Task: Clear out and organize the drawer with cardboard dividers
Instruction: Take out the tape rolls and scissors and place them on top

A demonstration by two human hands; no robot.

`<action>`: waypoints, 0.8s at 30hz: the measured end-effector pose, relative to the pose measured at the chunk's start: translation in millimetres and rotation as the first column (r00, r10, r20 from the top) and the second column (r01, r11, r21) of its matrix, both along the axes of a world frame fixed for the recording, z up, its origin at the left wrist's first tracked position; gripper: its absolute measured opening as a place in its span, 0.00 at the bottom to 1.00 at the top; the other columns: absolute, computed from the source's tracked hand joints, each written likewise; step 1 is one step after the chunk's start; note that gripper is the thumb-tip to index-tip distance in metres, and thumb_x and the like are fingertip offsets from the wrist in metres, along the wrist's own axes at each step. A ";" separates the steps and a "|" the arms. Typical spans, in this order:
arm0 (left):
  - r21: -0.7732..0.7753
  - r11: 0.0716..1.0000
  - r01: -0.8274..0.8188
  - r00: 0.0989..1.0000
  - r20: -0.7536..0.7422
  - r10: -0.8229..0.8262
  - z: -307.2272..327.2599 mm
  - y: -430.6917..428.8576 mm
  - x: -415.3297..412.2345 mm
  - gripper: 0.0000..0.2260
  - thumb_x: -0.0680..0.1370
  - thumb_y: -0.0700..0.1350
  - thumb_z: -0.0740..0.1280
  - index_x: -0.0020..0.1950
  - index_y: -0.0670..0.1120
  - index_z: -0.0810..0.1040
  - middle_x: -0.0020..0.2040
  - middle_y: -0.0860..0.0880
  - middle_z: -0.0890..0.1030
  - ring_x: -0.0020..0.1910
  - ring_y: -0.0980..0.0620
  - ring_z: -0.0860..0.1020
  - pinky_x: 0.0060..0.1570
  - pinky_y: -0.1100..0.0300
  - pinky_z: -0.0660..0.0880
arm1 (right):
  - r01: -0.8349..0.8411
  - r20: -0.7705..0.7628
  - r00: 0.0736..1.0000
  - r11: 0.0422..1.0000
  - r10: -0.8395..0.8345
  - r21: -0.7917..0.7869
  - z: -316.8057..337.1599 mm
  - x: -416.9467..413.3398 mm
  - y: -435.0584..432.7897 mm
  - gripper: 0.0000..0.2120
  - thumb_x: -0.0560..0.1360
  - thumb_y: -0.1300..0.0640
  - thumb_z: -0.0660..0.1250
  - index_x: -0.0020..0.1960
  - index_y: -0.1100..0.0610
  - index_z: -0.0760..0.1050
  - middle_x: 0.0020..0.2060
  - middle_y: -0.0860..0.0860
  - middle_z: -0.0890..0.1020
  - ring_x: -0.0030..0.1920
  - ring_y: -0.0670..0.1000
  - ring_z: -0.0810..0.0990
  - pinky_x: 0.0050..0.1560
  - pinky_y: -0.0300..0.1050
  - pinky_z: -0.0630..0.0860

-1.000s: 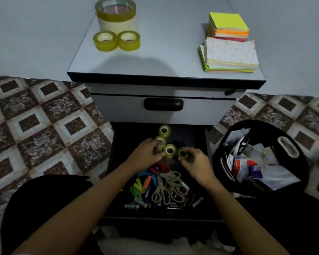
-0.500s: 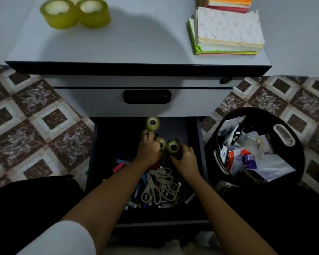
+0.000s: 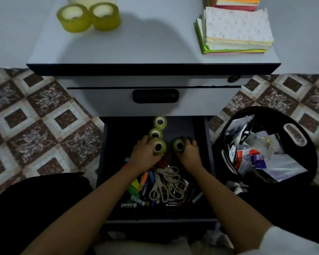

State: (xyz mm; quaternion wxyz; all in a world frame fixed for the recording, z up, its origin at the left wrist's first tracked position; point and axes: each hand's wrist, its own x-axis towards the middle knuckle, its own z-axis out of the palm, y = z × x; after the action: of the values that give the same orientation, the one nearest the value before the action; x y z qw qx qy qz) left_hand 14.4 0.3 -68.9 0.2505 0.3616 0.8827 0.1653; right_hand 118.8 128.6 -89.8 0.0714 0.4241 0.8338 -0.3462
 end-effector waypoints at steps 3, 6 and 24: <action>0.096 0.994 -0.042 0.996 0.085 0.034 16.8 -12.2 1.9 0.21 0.72 0.45 0.70 0.63 0.44 0.73 0.60 0.43 0.68 0.59 0.42 0.72 0.57 0.51 0.72 | 0.006 -0.093 0.996 1.000 -0.006 -0.001 11.8 2.3 -5.0 0.28 0.72 0.55 0.70 0.68 0.63 0.67 0.62 0.63 0.68 0.60 0.65 0.70 0.60 0.49 0.69; 0.191 0.979 -0.076 0.990 0.128 0.052 37.8 -23.0 1.3 0.20 0.72 0.40 0.70 0.63 0.42 0.73 0.59 0.47 0.67 0.60 0.47 0.70 0.54 0.63 0.67 | -0.031 -0.161 0.986 0.999 0.029 -0.013 37.0 8.7 -10.6 0.31 0.71 0.57 0.71 0.70 0.61 0.65 0.61 0.60 0.68 0.61 0.61 0.72 0.62 0.45 0.68; 0.606 0.794 -0.049 0.923 -0.277 0.268 221.1 -78.1 -44.2 0.34 0.67 0.57 0.63 0.71 0.43 0.68 0.56 0.49 0.65 0.58 0.52 0.68 0.57 0.61 0.68 | -0.207 -0.621 0.692 0.926 0.367 0.317 257.1 -50.9 -38.6 0.31 0.72 0.56 0.71 0.72 0.59 0.64 0.58 0.55 0.69 0.56 0.47 0.72 0.53 0.22 0.60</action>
State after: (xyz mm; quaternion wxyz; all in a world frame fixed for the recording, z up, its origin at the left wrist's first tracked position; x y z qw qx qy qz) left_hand -29.8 -77.8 152.2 -0.0494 0.3681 0.8454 0.3840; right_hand 67.9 90.0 167.3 -0.2273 0.1398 0.8923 -0.3642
